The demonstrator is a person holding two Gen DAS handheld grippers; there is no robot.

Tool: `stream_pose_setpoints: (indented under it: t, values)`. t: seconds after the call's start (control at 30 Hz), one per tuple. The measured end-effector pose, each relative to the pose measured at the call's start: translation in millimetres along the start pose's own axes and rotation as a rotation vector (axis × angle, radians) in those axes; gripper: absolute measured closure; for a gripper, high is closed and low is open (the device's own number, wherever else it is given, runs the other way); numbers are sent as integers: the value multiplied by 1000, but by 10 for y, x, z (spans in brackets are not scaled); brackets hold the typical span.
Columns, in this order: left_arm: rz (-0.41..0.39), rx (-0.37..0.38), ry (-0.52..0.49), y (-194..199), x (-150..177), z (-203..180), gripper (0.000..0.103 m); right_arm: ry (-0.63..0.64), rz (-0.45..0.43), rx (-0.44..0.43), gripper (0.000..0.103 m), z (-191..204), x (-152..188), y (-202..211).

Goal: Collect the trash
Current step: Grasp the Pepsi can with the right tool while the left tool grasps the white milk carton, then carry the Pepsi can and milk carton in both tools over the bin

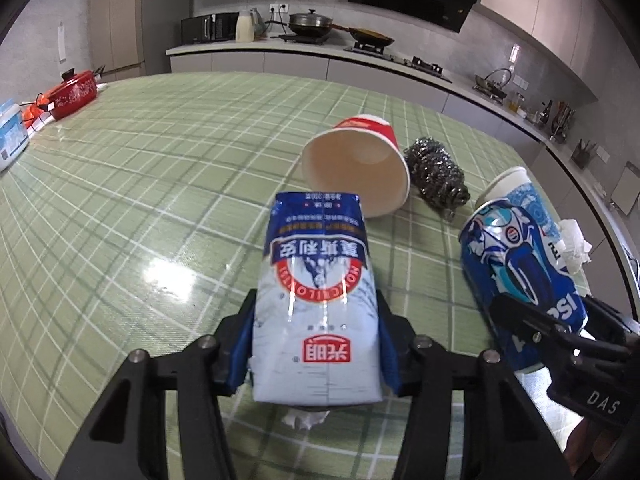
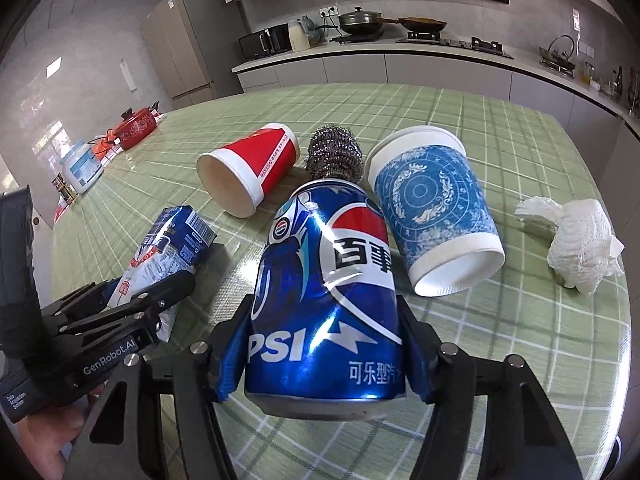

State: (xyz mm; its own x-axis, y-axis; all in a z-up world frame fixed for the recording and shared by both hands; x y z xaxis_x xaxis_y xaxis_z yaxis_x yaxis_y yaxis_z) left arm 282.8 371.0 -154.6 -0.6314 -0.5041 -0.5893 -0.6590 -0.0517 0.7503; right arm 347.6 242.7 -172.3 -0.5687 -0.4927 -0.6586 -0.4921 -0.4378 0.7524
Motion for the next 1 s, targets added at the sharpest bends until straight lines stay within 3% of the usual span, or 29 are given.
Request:
stream_pose_setpoints:
  t: [0.53,1.0]
  values:
    - [-46,22,-10,447,143,-9,50,5,-75,18,36,60,60,562]
    - [-49,104,-92,702,424,-657,50,-54,-114,95,36,-412,390,1218]
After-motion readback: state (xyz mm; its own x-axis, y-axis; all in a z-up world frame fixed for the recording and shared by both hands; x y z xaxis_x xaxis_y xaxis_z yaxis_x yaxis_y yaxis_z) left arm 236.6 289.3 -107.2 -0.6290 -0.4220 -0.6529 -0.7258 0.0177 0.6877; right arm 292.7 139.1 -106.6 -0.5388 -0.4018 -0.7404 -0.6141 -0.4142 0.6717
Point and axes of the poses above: each gripper's, at about its wrist camera, not at the fingertips, and y roughly against the way its jaws point, z to its left, x to its underside, the point moved 6 cm from there along -y, roughly the way its jaws point, and after that the axes turned 15 degrees about y, right-handed, at the moved point
